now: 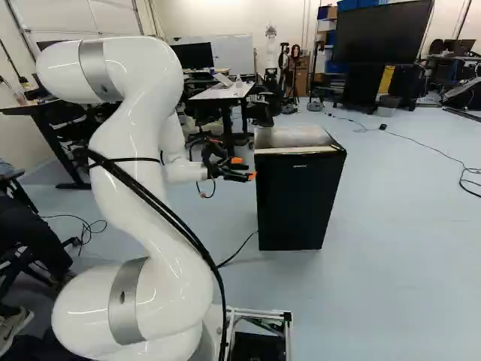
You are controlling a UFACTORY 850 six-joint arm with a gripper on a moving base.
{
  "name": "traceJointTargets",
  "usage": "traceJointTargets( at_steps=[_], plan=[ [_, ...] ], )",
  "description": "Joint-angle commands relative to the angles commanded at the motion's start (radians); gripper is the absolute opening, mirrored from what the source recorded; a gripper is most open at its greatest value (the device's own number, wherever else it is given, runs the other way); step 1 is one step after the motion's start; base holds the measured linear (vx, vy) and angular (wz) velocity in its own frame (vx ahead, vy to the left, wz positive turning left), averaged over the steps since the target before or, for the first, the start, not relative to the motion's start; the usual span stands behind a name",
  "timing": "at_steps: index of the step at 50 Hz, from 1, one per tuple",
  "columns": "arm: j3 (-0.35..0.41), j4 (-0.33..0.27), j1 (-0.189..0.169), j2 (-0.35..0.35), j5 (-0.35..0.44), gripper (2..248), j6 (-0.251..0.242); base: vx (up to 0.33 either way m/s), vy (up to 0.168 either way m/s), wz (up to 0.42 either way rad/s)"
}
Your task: Open the fridge door
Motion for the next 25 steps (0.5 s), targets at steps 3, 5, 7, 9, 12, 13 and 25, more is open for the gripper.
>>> traceJointTargets(
  at_steps=[3,5,7,9,12,13,25],
  plan=[
    [-0.004,0.000,-0.001,-0.002,0.000,247,0.000,0.000,0.000,0.000],
    [-0.007,0.000,-0.001,-0.004,0.000,247,0.000,0.000,0.000,0.000],
    [-0.010,0.000,-0.002,-0.006,0.000,247,0.000,0.000,0.000,0.000],
    [-0.014,0.000,-0.002,-0.008,0.000,247,0.000,0.000,0.000,0.000],
    [-0.018,0.000,-0.004,-0.011,0.000,247,0.000,0.000,0.000,0.000],
    [-0.020,0.000,-0.005,-0.012,0.000,247,0.000,0.000,0.000,0.000],
    [-0.033,0.000,-0.014,-0.020,0.000,247,0.000,0.000,0.000,0.000]
  ],
)
